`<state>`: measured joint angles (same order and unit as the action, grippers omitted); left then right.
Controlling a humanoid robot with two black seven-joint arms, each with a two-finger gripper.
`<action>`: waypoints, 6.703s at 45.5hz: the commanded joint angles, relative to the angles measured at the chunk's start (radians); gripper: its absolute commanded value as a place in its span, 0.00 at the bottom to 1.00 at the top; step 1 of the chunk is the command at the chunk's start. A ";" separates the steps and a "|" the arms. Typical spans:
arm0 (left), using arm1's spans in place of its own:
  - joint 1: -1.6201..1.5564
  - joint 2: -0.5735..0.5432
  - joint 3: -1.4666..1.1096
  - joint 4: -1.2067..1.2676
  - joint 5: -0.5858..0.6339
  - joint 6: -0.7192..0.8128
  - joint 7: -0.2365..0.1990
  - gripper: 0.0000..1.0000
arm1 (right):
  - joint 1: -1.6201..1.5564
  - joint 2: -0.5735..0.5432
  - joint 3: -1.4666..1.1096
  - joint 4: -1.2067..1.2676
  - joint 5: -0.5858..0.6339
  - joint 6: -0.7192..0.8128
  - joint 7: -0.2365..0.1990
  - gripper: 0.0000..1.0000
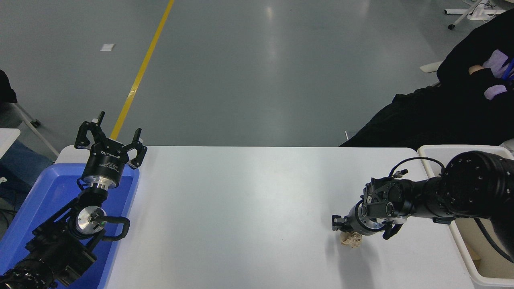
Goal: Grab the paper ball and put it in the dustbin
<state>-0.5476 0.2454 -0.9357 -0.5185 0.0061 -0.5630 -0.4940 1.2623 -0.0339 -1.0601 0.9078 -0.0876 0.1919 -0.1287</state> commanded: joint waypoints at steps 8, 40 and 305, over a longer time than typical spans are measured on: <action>0.000 0.000 0.000 0.000 0.000 0.000 0.000 0.98 | 0.011 -0.014 0.002 0.020 0.025 0.000 0.000 0.00; 0.000 0.000 0.000 0.000 0.000 0.000 0.000 0.98 | 0.396 -0.170 -0.049 0.355 0.029 0.280 0.009 0.00; 0.001 -0.002 -0.002 0.000 0.000 0.002 -0.001 0.98 | 0.216 -0.649 -0.110 0.132 0.019 -0.339 0.003 1.00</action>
<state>-0.5461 0.2439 -0.9393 -0.5187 0.0053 -0.5615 -0.4969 1.1267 -0.6466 -0.8879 0.7688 -0.0752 -0.2034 -0.1271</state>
